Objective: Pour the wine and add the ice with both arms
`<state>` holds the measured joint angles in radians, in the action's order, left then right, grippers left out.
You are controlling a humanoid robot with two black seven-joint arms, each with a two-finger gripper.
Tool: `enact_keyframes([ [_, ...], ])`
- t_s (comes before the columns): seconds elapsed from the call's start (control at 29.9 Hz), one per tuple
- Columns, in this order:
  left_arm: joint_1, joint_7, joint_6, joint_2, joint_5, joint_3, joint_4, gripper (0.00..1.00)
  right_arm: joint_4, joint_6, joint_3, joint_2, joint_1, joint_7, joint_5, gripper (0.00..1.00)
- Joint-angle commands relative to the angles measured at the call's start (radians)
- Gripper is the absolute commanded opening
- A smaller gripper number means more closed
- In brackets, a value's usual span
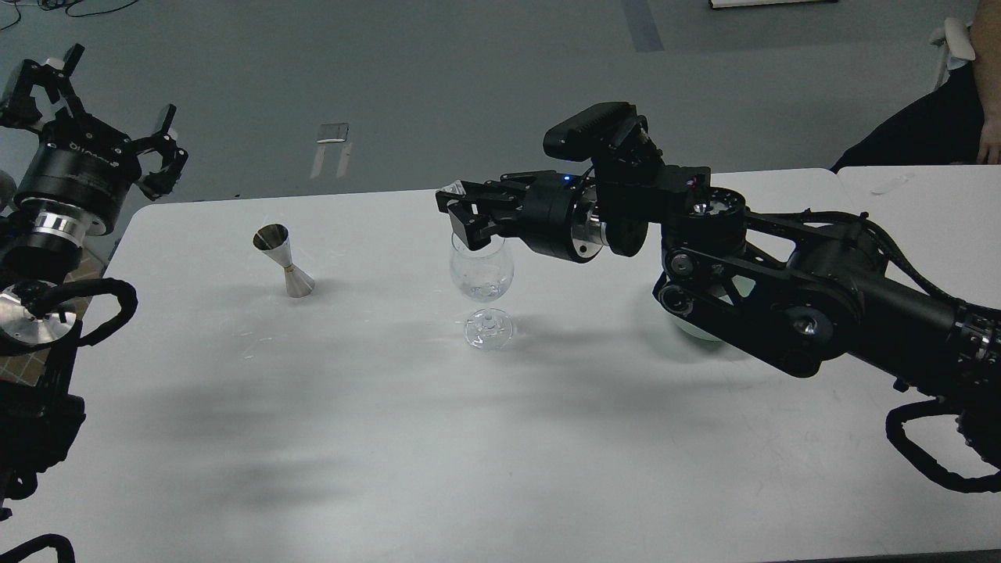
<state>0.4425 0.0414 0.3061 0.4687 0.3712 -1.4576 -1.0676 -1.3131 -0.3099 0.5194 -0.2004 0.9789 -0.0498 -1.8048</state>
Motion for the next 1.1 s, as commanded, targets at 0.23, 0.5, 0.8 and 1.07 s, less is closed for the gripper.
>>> enact_keyframes([
  [0.23,0.001,0.0,0.001,-0.005,0.0,0.006,0.017,0.97,-0.043,-0.006,-0.002,-0.062,-0.012,-0.001,0.002,0.08],
  [0.5,0.001,0.0,0.001,-0.007,0.0,0.006,0.017,0.97,-0.04,-0.008,-0.002,-0.059,-0.031,0.001,0.001,0.11],
  [0.8,0.001,0.0,0.002,-0.004,0.0,0.005,0.017,0.97,-0.043,-0.006,0.002,-0.051,-0.022,0.001,0.001,0.54],
  [1.07,0.001,0.0,0.001,-0.007,0.0,0.01,0.017,0.97,-0.045,-0.005,0.01,-0.057,-0.02,0.001,0.004,0.56],
])
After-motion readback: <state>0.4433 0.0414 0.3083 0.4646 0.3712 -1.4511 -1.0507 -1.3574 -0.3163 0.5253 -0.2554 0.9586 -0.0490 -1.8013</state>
